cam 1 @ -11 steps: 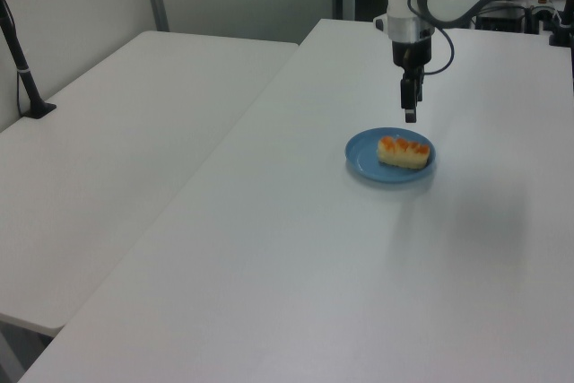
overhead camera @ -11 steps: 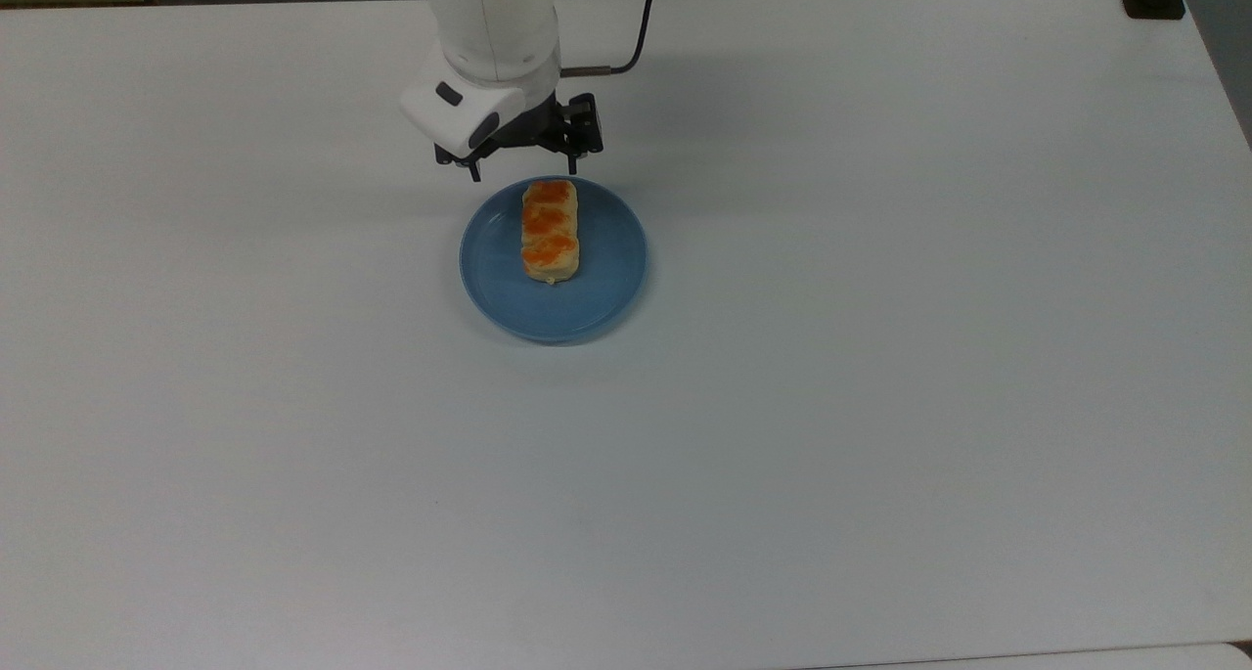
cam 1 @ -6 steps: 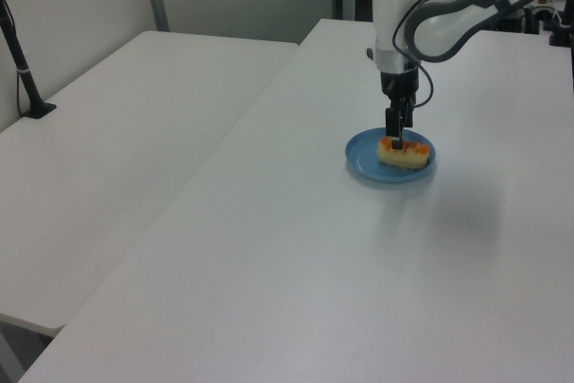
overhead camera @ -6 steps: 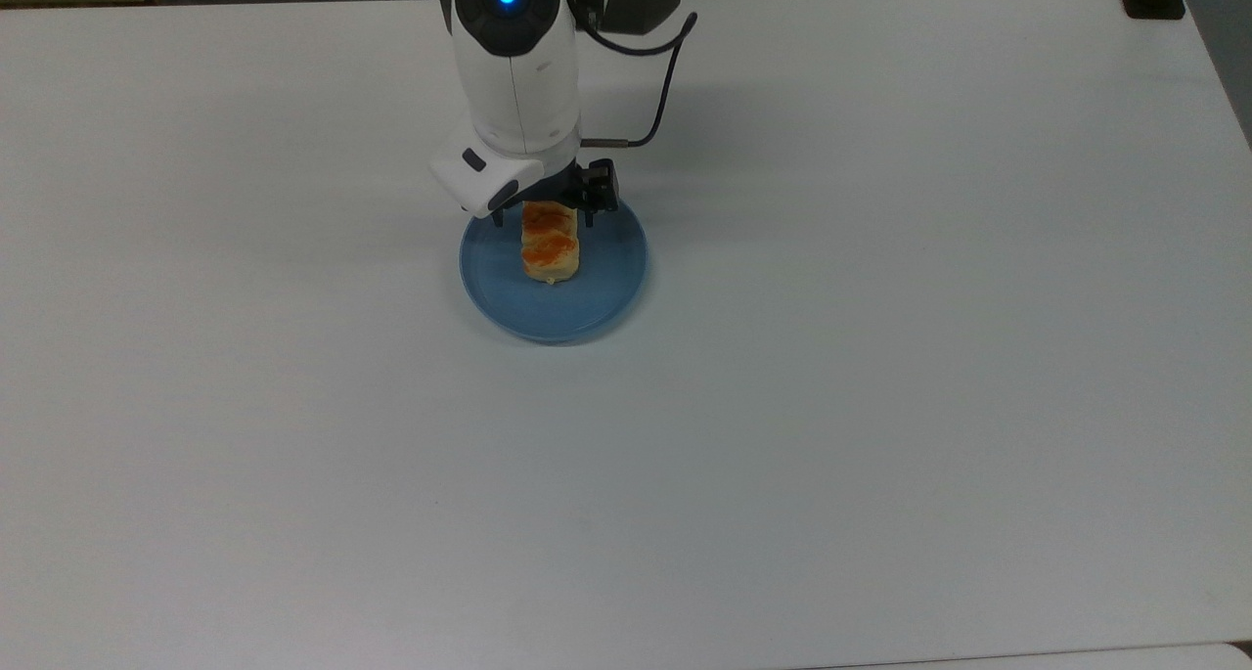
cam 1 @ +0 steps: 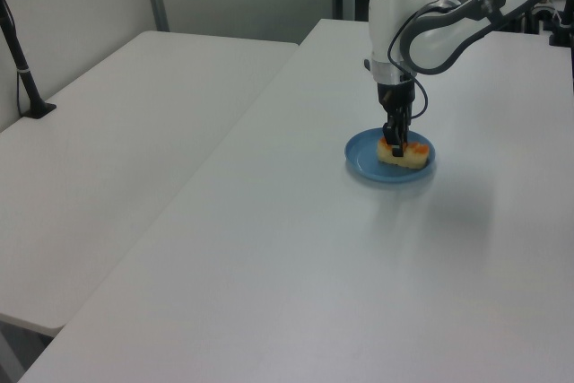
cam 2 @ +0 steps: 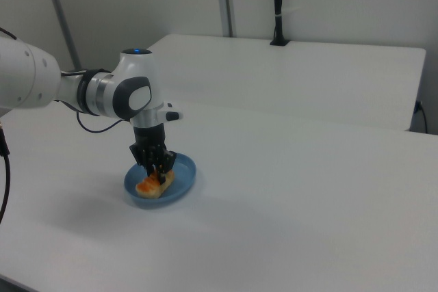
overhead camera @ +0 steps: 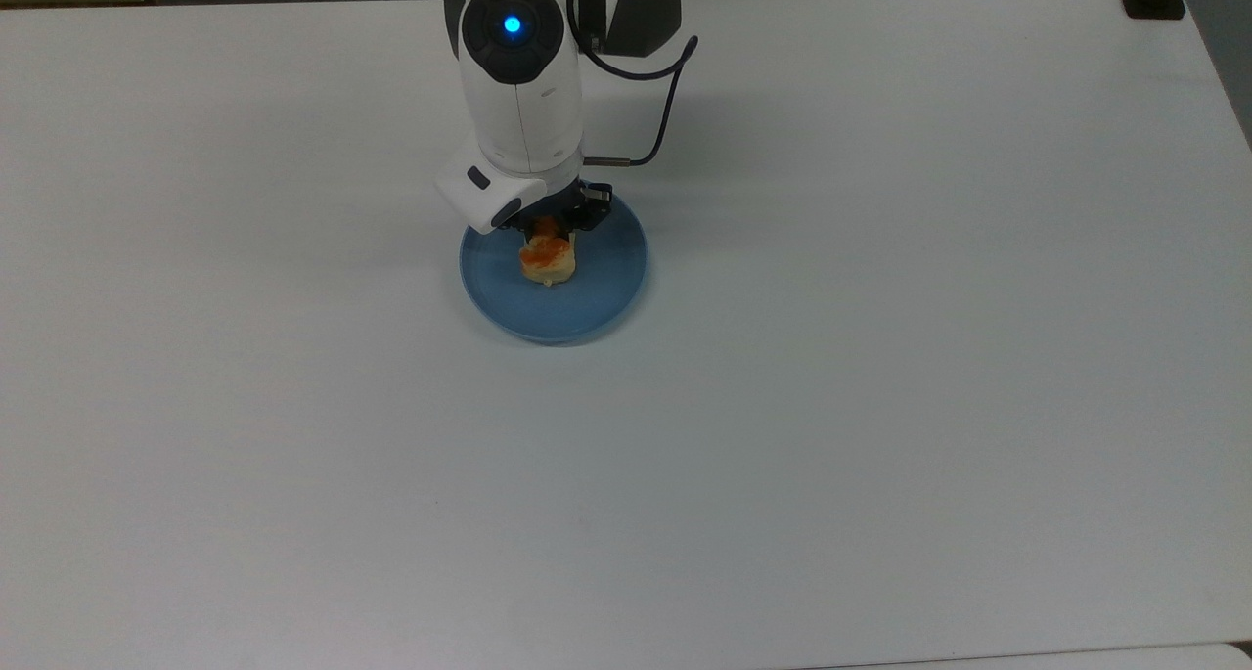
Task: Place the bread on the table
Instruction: 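Lift the bread roll off the plate and carry it away from the plate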
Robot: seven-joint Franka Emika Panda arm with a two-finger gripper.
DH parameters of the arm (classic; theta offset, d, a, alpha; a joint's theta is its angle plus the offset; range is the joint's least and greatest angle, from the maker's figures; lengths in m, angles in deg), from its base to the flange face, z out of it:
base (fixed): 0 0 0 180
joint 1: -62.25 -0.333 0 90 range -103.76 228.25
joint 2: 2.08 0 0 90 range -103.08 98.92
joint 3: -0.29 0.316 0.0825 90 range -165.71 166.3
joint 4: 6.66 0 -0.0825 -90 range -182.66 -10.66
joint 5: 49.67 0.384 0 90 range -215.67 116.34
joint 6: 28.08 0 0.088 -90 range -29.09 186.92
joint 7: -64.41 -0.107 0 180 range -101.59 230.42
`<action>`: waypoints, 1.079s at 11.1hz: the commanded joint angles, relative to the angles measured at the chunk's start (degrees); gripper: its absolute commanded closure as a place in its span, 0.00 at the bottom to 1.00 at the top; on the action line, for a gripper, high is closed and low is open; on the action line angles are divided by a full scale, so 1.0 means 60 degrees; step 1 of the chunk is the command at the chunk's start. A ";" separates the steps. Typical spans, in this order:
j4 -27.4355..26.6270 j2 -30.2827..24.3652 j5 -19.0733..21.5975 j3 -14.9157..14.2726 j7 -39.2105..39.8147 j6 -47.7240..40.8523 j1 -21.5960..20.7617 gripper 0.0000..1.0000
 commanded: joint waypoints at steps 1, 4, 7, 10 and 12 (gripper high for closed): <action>0.0058 -0.0475 -0.0219 0.0026 -0.0066 0.0000 0.0170 0.66; 0.0132 -0.1252 -0.0934 -0.0076 0.1613 -0.1477 0.1048 0.66; 0.0103 -0.1211 -0.1242 -0.1199 0.3518 -0.1496 0.1782 0.66; 0.0103 -0.0641 -0.1273 -0.2331 0.4839 -0.0257 0.2395 0.66; 0.0147 -0.0041 -0.1302 -0.2347 0.4930 0.0783 0.2996 0.66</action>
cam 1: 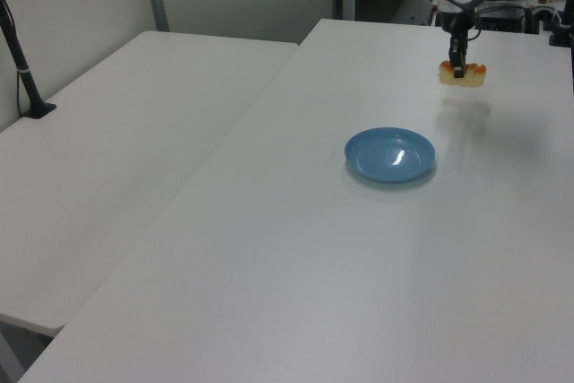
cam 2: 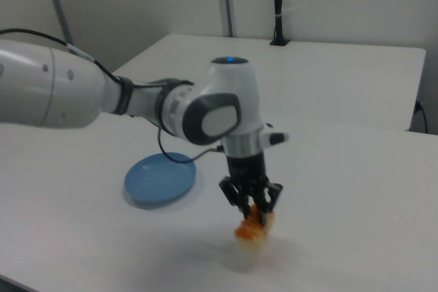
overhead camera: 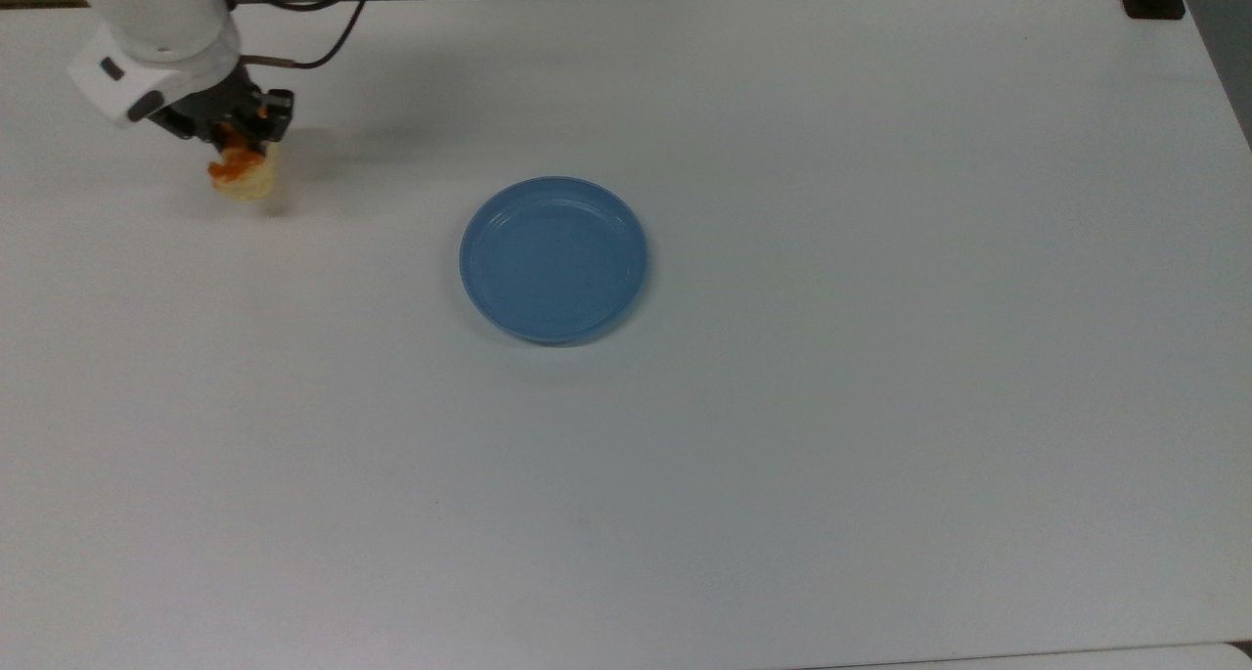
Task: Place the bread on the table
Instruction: 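Lift the bread roll off the plate and carry it away from the plate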
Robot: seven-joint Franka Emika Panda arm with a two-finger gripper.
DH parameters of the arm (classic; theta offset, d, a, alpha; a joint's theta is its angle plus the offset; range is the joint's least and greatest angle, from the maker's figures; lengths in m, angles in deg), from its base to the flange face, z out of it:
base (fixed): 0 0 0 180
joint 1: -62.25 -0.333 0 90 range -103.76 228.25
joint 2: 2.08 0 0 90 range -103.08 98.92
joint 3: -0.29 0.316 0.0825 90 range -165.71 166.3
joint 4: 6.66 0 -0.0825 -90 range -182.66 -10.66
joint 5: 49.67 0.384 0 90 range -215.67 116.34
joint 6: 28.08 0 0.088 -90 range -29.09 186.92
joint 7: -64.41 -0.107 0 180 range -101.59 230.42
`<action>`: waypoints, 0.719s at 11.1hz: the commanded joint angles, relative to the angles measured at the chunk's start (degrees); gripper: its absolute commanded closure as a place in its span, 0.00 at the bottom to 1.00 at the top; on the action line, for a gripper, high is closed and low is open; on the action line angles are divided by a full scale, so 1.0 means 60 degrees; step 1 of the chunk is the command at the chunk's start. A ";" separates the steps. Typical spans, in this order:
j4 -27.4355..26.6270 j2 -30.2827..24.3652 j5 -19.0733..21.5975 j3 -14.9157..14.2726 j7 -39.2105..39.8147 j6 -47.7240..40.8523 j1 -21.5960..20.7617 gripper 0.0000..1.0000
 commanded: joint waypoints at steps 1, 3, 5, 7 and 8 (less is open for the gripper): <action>-0.0074 0.0844 -0.0164 -0.0036 0.0172 0.1727 0.0530 0.66; -0.0059 0.1009 -0.0164 -0.0036 0.0158 0.1997 0.0603 0.59; -0.0045 0.0994 -0.0164 -0.0036 0.0129 0.1997 0.0648 0.00; 0.0042 0.0819 -0.0135 -0.0036 -0.0003 0.1866 0.0648 0.00; 0.0058 0.0485 -0.0106 -0.0036 -0.0294 0.1691 0.0619 0.00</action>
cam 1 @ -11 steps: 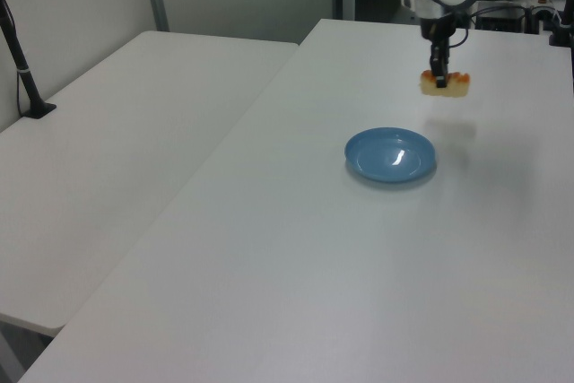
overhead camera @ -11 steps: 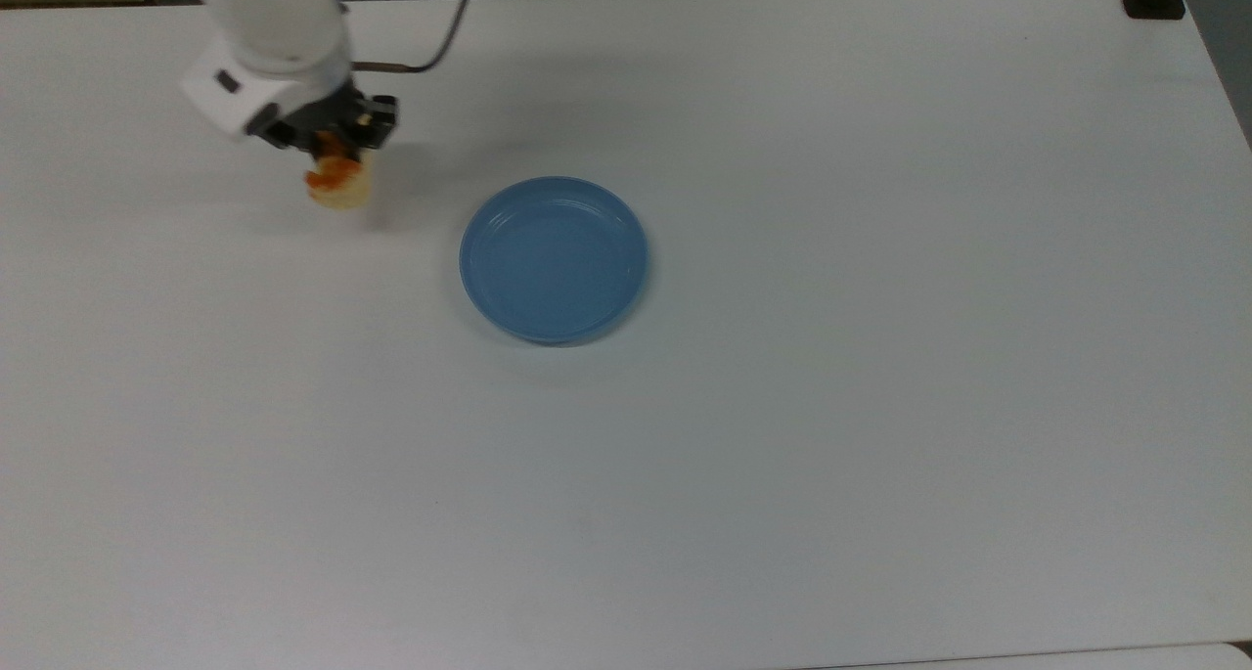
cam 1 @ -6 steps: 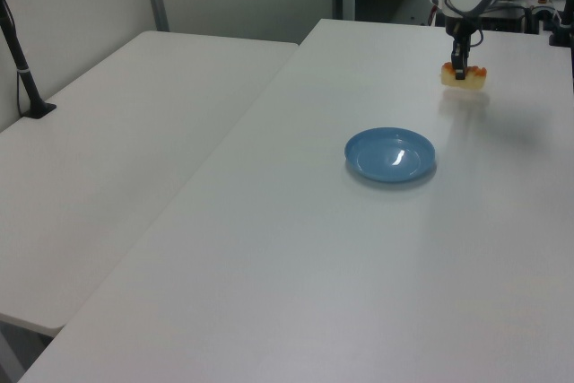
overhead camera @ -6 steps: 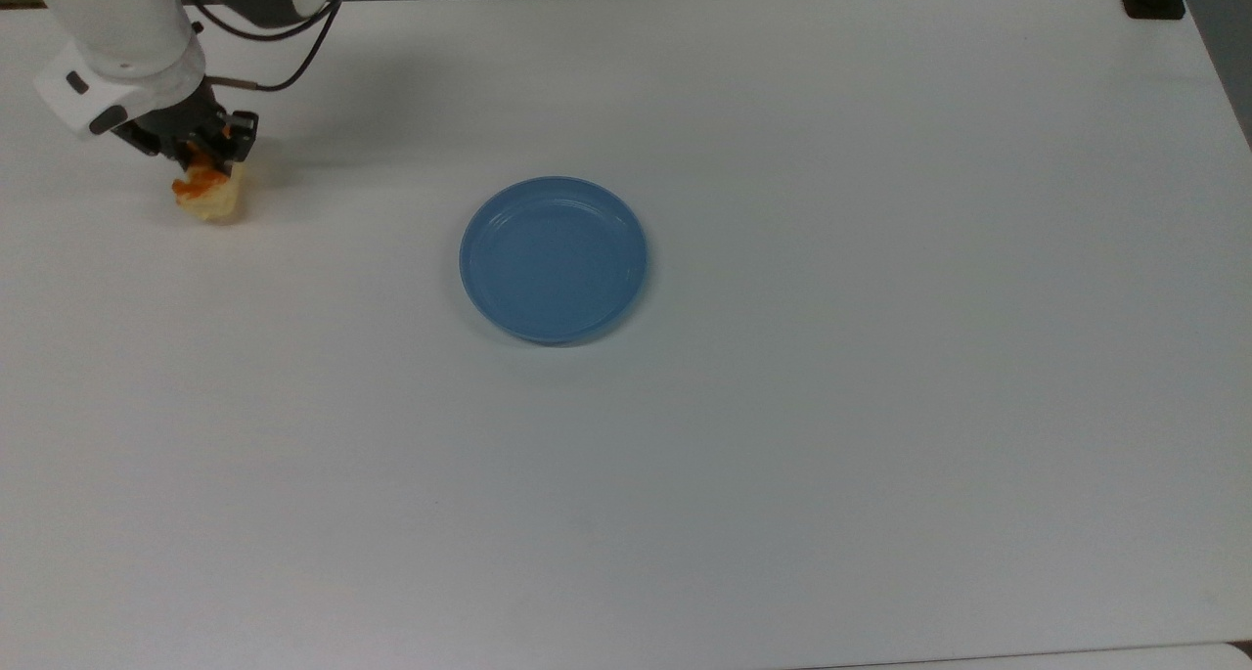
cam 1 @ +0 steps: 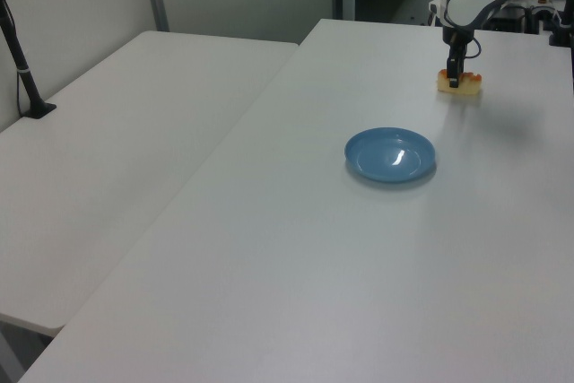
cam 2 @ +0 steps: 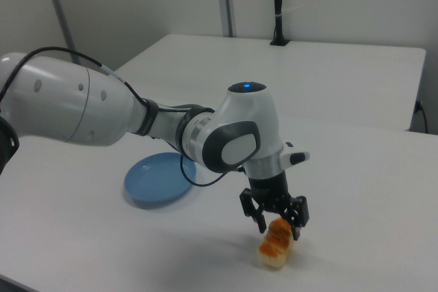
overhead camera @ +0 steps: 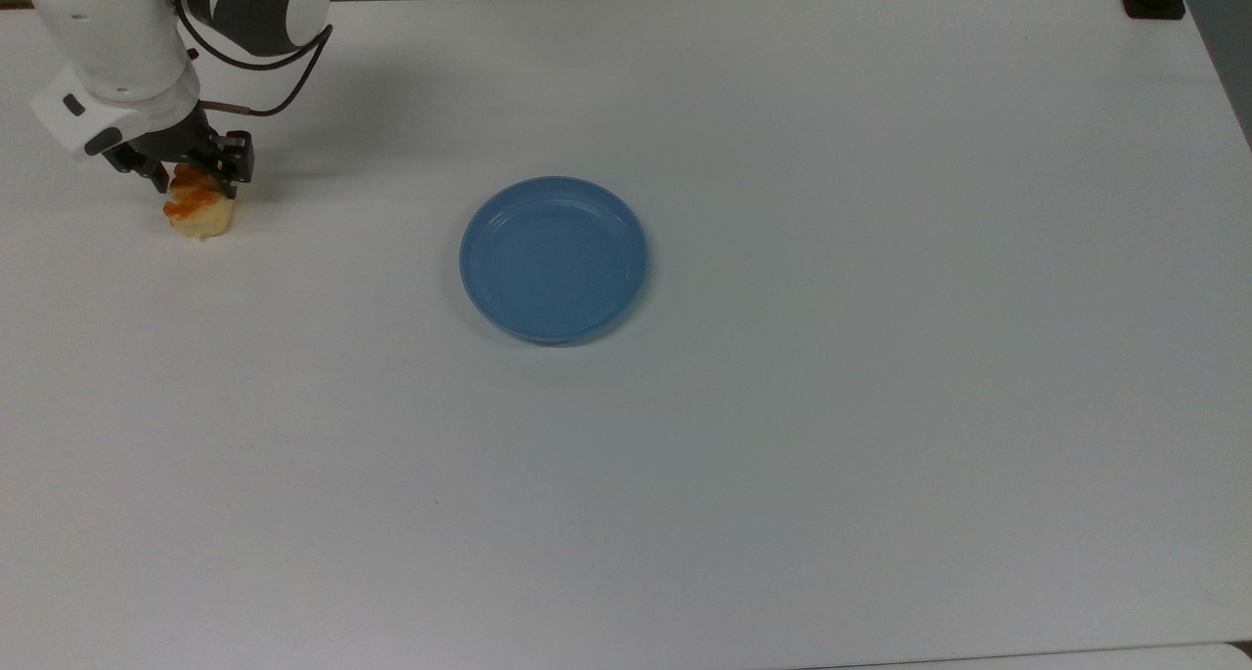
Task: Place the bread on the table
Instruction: 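Lower the bread roll onto the table and open the gripper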
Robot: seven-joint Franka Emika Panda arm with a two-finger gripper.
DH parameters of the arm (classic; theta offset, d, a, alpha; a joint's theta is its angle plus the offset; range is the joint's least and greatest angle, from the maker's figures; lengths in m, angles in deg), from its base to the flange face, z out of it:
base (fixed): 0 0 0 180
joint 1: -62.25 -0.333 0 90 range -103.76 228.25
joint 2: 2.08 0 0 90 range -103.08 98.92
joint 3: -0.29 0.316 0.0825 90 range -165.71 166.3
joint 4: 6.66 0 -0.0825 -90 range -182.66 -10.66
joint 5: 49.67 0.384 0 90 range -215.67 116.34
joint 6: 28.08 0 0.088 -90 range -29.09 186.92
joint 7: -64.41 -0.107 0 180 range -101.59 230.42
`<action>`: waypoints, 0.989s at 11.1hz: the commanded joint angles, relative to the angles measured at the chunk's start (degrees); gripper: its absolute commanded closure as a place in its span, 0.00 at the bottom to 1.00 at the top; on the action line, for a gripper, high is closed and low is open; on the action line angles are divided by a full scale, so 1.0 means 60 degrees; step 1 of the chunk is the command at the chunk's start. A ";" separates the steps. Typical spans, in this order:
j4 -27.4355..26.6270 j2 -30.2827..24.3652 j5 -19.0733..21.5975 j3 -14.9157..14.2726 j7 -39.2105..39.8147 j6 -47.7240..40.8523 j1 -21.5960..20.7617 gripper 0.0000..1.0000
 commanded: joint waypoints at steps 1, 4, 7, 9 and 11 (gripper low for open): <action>-0.0016 -0.0979 -0.0109 -0.0003 -0.0853 -0.0580 -0.0057 0.00; 0.1266 -0.2255 0.0022 0.0100 -0.2958 -0.2917 -0.0494 0.00; 0.2955 -0.2621 0.0504 0.0318 -0.4809 -0.5764 -0.1491 0.00; 0.2973 -0.3163 0.1118 0.1019 -0.5656 -0.6236 -0.1566 0.00; 0.2944 -0.3369 0.1194 0.1736 -0.6218 -0.6414 -0.1537 0.00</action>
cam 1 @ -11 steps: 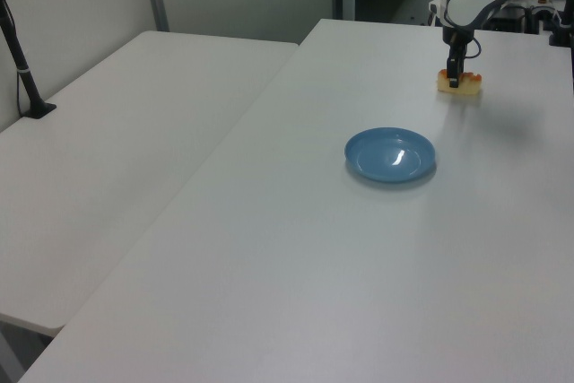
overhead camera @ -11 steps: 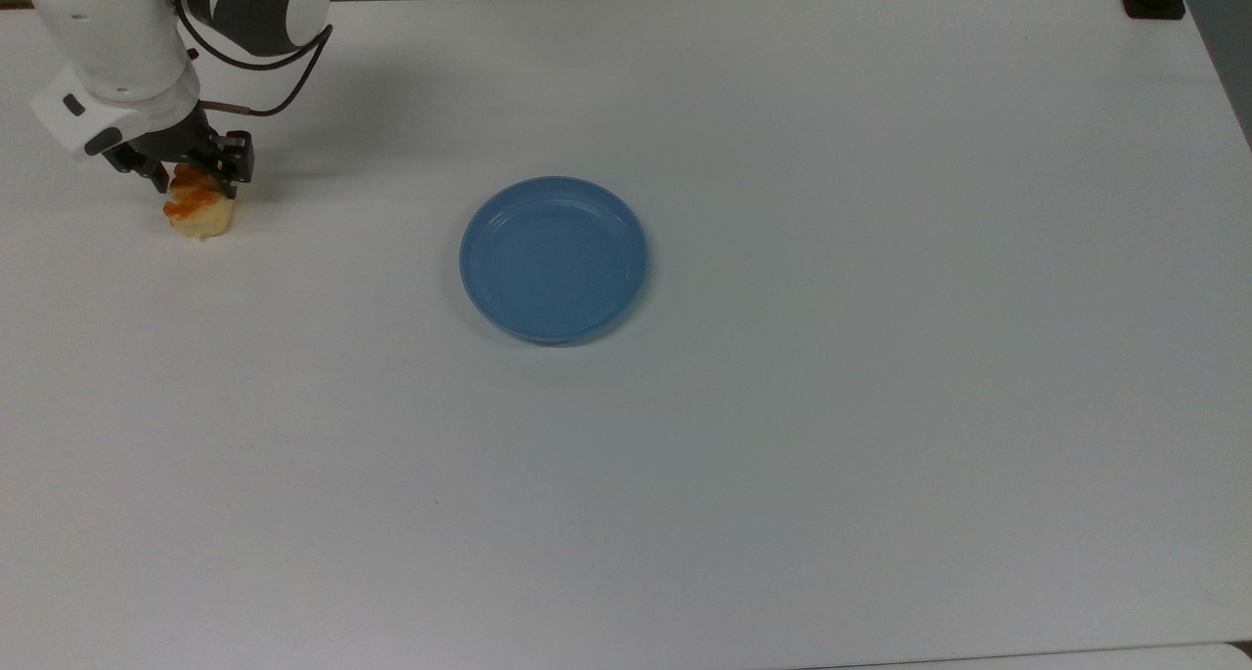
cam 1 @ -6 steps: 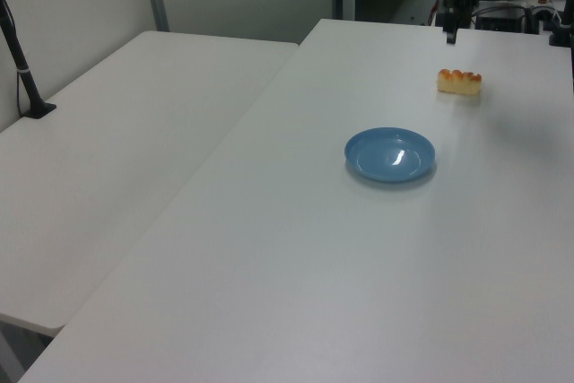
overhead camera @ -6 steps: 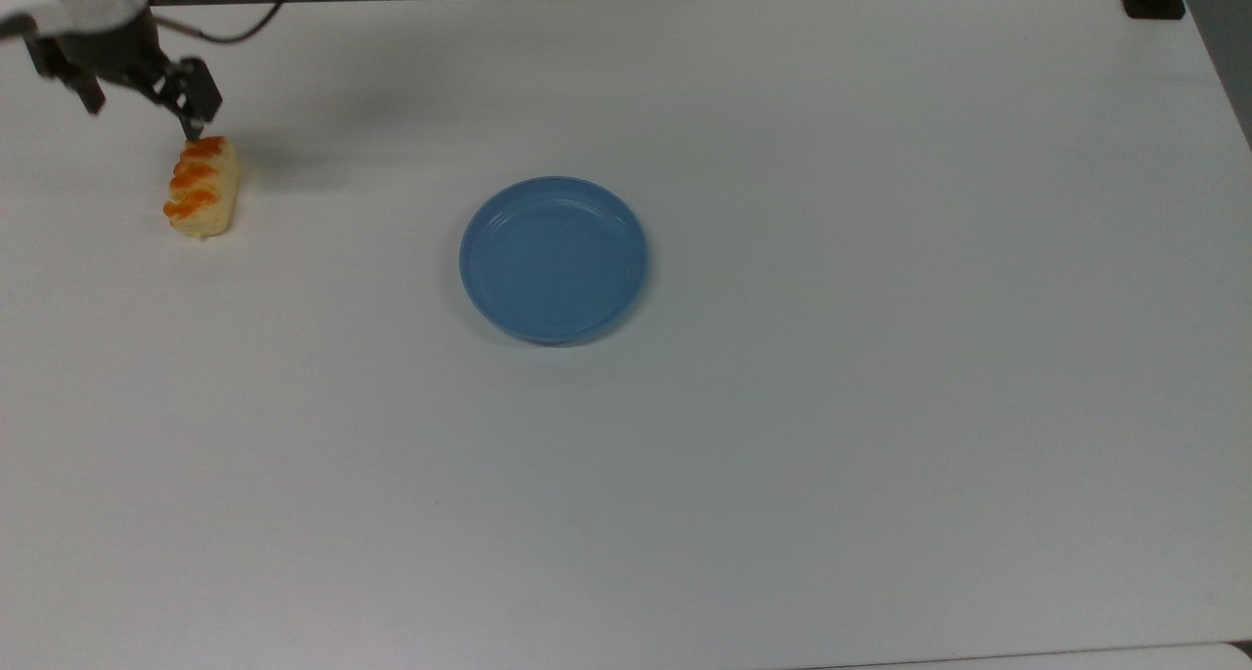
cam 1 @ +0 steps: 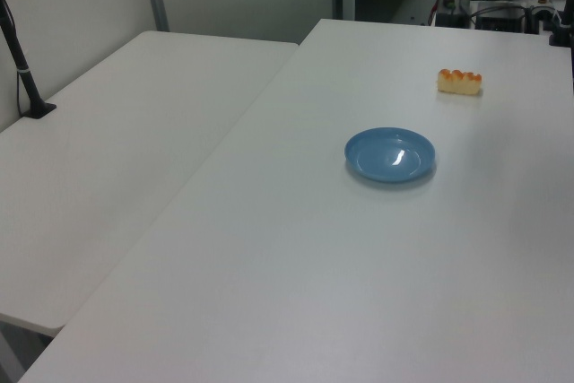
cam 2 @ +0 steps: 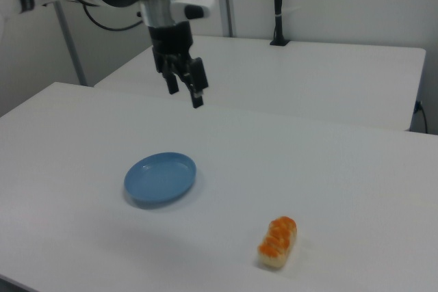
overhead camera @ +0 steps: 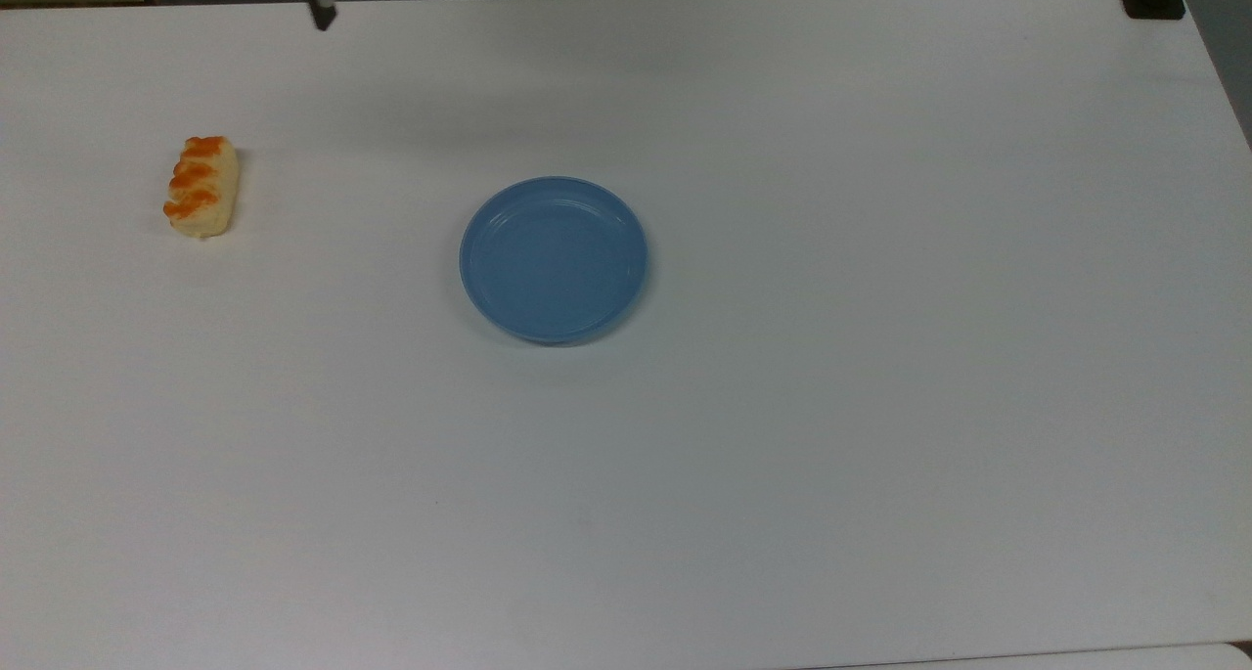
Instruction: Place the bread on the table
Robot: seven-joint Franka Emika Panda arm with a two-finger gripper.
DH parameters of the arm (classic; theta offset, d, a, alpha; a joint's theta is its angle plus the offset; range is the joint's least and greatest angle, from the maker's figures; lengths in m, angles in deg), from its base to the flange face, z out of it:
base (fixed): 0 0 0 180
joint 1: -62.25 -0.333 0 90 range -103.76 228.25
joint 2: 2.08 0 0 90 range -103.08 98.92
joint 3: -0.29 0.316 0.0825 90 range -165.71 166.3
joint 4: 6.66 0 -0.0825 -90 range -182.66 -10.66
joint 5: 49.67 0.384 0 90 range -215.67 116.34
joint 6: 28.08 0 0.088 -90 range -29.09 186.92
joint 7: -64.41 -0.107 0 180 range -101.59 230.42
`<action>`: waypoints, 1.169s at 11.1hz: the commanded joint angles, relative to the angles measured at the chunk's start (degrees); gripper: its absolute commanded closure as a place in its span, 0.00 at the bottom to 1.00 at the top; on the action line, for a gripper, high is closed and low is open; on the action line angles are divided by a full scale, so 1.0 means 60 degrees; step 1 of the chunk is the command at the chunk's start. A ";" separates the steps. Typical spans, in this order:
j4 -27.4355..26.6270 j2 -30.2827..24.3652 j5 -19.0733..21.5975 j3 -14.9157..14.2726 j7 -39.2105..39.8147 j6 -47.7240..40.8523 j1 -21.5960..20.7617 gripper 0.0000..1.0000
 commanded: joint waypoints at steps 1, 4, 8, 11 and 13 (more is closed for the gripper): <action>-0.0146 -0.0272 0.0221 0.0910 -0.0486 -0.0283 0.0077 0.00; -0.0162 -0.0097 0.0235 0.1148 0.1021 0.0052 0.0179 0.00; -0.0161 0.0005 0.0279 0.1162 0.1417 0.0258 0.0224 0.00; -0.0176 0.0021 0.0396 0.0946 0.1289 0.0332 -0.0619 0.00; -0.0161 -0.0023 0.0425 0.0197 0.1302 0.0332 -0.1239 0.00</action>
